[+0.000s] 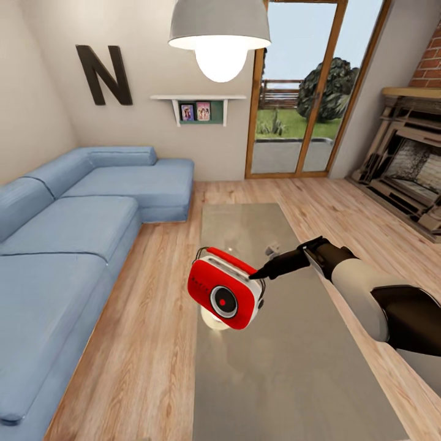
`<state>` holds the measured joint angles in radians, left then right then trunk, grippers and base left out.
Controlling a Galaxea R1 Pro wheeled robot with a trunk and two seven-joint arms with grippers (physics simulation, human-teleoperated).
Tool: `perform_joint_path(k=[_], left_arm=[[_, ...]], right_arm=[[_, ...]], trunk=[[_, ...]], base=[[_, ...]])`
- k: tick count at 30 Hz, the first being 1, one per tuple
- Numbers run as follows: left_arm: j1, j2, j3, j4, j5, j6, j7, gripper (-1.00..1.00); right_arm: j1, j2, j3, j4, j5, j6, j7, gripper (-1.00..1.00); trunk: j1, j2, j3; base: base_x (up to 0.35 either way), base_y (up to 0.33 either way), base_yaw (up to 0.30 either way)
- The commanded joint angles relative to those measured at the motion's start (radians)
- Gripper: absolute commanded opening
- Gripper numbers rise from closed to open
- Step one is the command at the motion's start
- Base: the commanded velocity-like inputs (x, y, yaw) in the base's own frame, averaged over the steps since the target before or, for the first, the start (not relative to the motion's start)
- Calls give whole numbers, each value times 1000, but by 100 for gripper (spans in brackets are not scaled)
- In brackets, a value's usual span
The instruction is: Turn on the radio receiver that's on the table in the living room.
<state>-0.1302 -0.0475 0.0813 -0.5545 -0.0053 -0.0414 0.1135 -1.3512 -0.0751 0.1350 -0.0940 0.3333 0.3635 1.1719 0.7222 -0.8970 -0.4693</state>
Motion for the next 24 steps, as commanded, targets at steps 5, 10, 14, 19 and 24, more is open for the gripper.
perform_joint_path(k=[5,10,14,19,24], left_arm=[[0,0,0,0,-1,0,0,100],[0,0,0,0,-1,0,0,100],[0,0,0,0,-1,0,0,100],[6,-6,6,6,-2,-6,-6,100],[34,-27,17,34,-3,-24,-8,100]], right_arm=[[0,0,-18,3,-5,0,6,-100],[0,0,-18,17,-5,-2,8,-100],[0,0,-18,20,-6,-3,8,-100],[3,6,7,28,-3,1,11,-100],[6,25,85,62,-3,4,18,-100]], trunk=[[0,0,2],[0,0,2],[0,0,2],[0,0,2],[0,0,2]], base=[[0,0,0],[0,0,0],[0,0,0],[0,0,0],[0,0,0]])
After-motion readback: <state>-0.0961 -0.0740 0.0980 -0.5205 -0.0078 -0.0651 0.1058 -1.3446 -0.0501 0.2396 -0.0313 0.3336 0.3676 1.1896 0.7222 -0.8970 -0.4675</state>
